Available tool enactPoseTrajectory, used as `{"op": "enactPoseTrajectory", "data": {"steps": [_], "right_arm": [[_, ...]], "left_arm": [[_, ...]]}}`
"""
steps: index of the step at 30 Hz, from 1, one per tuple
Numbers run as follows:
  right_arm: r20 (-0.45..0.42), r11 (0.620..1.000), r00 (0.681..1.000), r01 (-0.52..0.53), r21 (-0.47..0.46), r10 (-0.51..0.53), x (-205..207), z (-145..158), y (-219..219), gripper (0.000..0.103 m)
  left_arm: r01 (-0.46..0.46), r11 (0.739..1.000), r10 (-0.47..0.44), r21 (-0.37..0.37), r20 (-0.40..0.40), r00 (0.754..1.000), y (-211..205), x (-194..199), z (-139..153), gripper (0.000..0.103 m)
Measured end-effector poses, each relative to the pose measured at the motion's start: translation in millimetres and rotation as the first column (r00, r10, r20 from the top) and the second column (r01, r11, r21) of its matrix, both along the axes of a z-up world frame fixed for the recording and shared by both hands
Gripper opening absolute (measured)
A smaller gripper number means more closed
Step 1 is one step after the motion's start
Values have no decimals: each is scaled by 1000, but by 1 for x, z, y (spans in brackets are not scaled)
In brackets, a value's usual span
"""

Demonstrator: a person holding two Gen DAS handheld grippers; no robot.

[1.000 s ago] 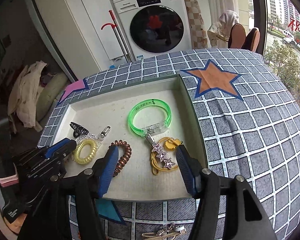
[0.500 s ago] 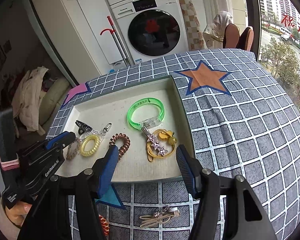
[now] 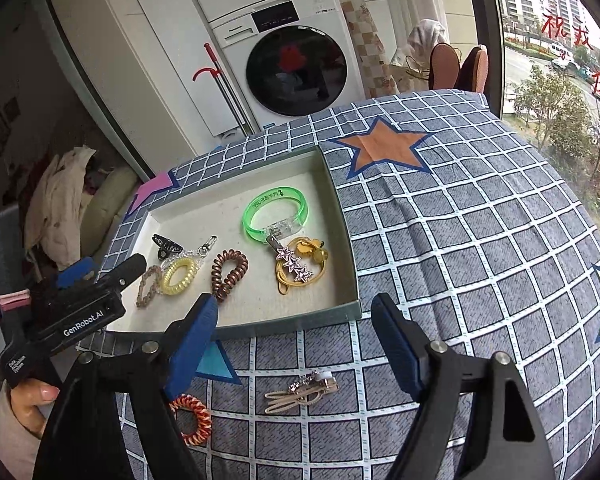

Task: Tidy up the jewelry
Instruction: 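Open the right tool releasing the star clip while the left tool releases the gold coil, then withdraw both tools from the tray toward the remaining jewelry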

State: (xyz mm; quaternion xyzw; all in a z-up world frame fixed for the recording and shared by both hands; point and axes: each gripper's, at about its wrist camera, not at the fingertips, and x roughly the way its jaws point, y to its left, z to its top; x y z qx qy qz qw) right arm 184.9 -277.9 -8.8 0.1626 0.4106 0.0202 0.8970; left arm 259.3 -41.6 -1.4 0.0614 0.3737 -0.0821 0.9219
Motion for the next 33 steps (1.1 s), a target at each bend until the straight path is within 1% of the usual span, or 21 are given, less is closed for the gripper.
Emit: {"op": "enactPoseTrajectory", "data": {"steps": [5,9,14,16,17,19,20,22,23,24,25,26,30,33], "right_arm": [[-34,1000,999,-7,-7,7,-12,-11,1,84],[-73,1000,997,-8,-26,6,-20,-27,3,84],[-103,996,994,-33,-80,25,-20,-43,11,83],[-107,994,994,-44,-103,33,-17,-47,14,75],[-108,993,993,-48,-108,36,-16,-48,15,73],[-112,992,993,-55,-118,42,-13,-51,17,62],[-114,991,993,-57,-124,43,-13,-52,18,58],[-122,989,991,-67,-130,51,-11,-55,20,42],[-124,989,991,-70,-132,54,-11,-56,20,38],[-122,988,991,-73,-135,56,-12,-56,21,30],[-118,988,991,-72,-139,55,-13,-55,21,17],[-115,988,992,-73,-138,57,-15,-54,21,13],[-93,992,994,-64,-109,54,-23,-49,19,13],[-74,998,996,-49,-50,45,-31,-43,11,13]], "left_arm": [[6,1000,-6,-10,8,1000,2,-12,4,103],[11,1000,-10,-15,14,1000,9,-31,6,103],[0,1000,0,-12,15,1000,19,-60,-1,103],[2,1000,-2,-22,-2,1000,21,-69,-6,103],[6,1000,-6,-27,-11,1000,21,-73,-10,103],[24,999,-25,-32,-30,999,19,-81,-15,103],[34,999,-35,-32,-38,999,18,-85,-17,103],[49,998,-50,-26,-47,998,15,-93,-22,103],[55,998,-56,-22,-49,997,12,-96,-24,103],[62,998,-62,-20,-52,997,10,-99,-25,103],[65,998,-66,-20,-55,996,9,-101,-26,103],[68,997,-69,-24,-59,996,8,-103,-27,103],[72,997,-74,-31,-73,995,6,-108,-31,103],[69,997,-71,-36,-81,994,7,-112,-33,103]]}}
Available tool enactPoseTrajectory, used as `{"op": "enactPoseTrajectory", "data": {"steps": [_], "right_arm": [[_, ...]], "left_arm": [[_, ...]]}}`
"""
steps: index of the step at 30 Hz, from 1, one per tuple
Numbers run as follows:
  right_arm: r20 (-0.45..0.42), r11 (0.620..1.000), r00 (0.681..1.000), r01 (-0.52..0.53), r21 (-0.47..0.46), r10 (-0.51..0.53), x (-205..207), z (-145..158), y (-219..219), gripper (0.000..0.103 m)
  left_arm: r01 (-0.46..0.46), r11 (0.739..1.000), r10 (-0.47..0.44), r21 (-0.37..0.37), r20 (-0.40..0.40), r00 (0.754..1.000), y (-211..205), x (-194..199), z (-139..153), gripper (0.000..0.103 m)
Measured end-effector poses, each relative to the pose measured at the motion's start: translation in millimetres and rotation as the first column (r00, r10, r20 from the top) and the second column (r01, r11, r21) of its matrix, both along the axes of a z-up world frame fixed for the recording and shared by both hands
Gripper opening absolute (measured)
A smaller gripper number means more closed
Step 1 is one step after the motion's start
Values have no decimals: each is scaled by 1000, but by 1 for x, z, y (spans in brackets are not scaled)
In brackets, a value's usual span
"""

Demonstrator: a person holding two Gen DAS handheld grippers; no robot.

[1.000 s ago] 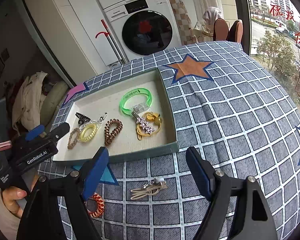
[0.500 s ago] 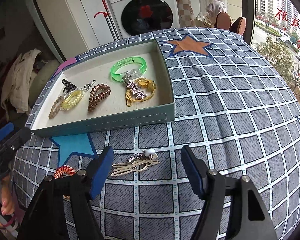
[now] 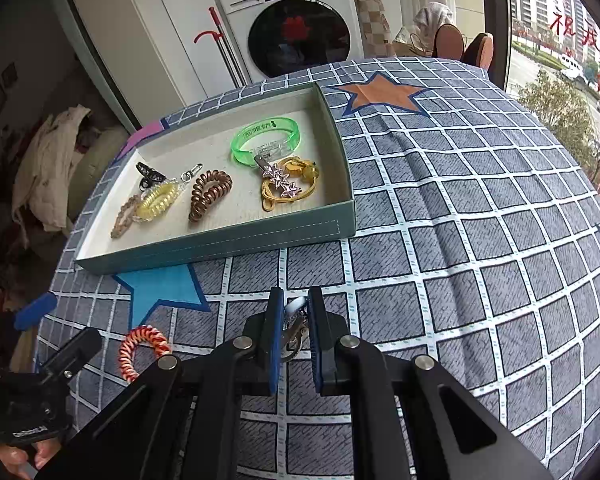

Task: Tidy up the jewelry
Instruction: 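Withdraw both tools from the tray toward the remaining jewelry, then grasp the silver pearl barrette with the right tool while the left tool grasps the orange coil tie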

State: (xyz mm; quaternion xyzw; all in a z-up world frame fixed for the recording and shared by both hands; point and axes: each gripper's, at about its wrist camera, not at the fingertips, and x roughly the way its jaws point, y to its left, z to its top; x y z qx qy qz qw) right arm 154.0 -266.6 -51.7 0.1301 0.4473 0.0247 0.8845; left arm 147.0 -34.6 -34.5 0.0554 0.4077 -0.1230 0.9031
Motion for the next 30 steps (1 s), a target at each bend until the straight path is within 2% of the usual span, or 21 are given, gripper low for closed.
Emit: {"op": "enactPoseTrajectory", "data": {"steps": [3,8,14,18,22,23,25,26,30], "right_arm": [[6,998,1000,3,68,-3,-9,4,-8,13],[8,997,1000,14,77,-15,-30,7,-15,13],[5,985,997,69,159,-71,-53,5,-36,13],[4,984,995,103,143,-104,-67,5,-46,13],[-14,991,996,90,101,-89,-75,1,-48,14],[-18,993,997,83,86,-82,-76,-1,-47,17],[-14,995,997,73,62,-72,-76,-2,-45,49],[-2,997,998,64,48,-64,-76,-1,-43,53],[18,1000,1000,12,4,-12,-73,1,-34,53]], "left_arm": [[-1,1000,1,0,-8,1000,1,-3,-3,103],[-4,1000,4,-1,-30,1000,1,-8,-10,103],[4,1000,-4,-1,-45,999,-4,-14,-15,103],[15,1000,-15,4,-45,999,-7,-19,-15,103],[17,1000,-17,7,-47,999,-10,-21,-16,103],[17,1000,-17,6,-49,999,-10,-22,-16,103],[20,1000,-20,9,-49,999,-12,-24,-16,103],[22,1000,-22,13,-47,999,-12,-25,-15,103],[23,999,-22,22,-46,999,-12,-26,-15,103]]}}
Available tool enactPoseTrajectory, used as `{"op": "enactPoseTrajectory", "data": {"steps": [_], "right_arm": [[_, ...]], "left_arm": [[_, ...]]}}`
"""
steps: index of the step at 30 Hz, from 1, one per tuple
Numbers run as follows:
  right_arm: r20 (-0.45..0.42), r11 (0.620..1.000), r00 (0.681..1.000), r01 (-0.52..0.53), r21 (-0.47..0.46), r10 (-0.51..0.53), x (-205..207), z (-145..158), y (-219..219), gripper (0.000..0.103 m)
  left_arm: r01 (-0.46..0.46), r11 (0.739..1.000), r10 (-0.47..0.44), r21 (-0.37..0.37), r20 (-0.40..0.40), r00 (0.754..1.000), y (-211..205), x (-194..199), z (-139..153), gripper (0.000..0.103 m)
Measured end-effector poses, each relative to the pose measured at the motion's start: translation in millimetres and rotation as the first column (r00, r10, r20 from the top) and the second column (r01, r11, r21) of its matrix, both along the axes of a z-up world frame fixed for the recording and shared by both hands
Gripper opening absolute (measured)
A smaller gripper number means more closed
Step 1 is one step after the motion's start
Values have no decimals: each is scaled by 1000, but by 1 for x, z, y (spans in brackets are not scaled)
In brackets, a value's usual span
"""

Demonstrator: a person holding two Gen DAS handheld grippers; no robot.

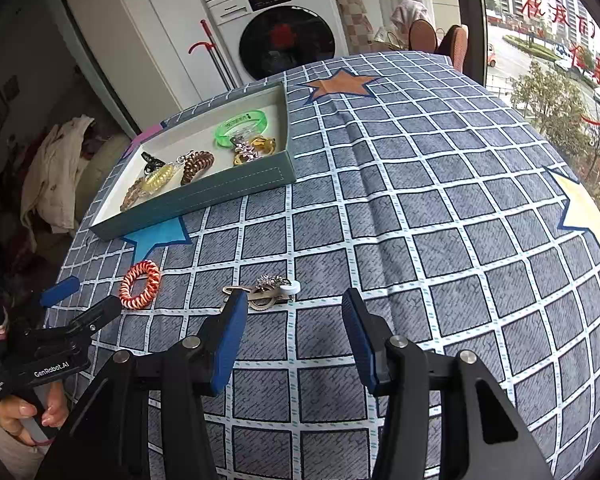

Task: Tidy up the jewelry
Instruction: 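Grasp the silver pearl barrette with the right tool while the left tool grasps the orange coil tie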

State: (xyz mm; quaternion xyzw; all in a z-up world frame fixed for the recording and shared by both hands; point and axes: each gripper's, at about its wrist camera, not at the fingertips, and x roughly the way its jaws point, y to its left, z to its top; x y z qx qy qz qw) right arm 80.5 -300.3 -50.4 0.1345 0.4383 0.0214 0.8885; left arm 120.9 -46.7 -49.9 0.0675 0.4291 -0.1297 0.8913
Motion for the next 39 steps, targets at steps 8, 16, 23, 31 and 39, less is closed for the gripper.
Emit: {"op": "enactPoseTrajectory", "data": {"steps": [8,16,23,31,39], "right_arm": [[-29,1000,1000,4,10,-3,19,-9,7,13],[14,988,997,71,136,-74,7,7,-17,13],[37,986,997,67,152,-73,0,18,-20,13],[51,986,997,46,163,-55,-2,23,-13,13],[56,986,997,40,162,-50,-4,25,-9,12]], "left_arm": [[-7,1000,8,14,-9,1000,0,2,-2,103],[-6,1000,6,-11,-28,1000,3,17,-1,103],[48,998,-51,-31,-80,996,-13,29,-9,102],[106,994,-107,-26,-65,992,-26,23,-6,82],[130,991,-133,-32,-99,986,-27,22,-11,34]]}}
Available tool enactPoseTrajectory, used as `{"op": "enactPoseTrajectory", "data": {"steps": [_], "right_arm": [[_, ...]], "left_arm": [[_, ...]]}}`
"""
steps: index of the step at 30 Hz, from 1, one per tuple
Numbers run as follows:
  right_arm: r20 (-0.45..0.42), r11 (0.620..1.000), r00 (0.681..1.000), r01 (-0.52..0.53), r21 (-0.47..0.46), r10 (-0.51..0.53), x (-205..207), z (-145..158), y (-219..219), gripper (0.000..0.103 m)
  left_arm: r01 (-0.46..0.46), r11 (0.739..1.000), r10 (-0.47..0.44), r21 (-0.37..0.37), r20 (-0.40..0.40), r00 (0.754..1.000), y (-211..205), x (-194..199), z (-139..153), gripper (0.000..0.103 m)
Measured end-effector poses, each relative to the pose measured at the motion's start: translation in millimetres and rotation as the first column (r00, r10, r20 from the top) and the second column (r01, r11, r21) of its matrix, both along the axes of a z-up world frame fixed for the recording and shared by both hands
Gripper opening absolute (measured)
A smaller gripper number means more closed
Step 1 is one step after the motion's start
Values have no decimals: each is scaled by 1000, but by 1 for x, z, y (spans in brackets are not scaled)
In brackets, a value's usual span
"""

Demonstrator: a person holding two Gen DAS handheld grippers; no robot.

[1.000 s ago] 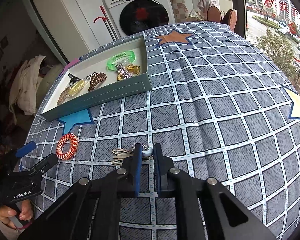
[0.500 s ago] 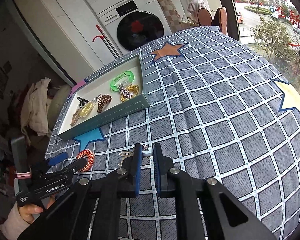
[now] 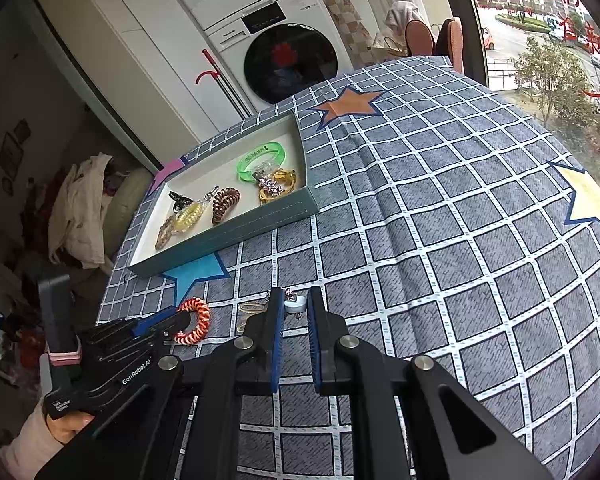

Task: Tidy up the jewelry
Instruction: 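Grasp the silver pearl barrette with the right tool while the left tool grasps the orange coil tie, then carry the barrette and orange coil tie with both tools into the tray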

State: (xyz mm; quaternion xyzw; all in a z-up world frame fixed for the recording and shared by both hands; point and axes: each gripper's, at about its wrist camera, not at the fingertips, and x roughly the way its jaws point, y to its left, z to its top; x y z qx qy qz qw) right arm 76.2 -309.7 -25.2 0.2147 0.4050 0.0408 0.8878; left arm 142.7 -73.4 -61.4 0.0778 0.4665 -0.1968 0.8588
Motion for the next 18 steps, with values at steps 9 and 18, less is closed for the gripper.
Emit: {"op": "enactPoseTrajectory", "data": {"steps": [9,18], "right_arm": [[2,1000,1000,-11,-6,11,1,3,5,13],[12,1000,1000,-26,-15,26,4,11,13,13]], "left_arm": [[-28,999,28,-44,-1,1000,11,-3,8,33],[-40,996,45,-76,57,997,22,-7,32,33]]}}
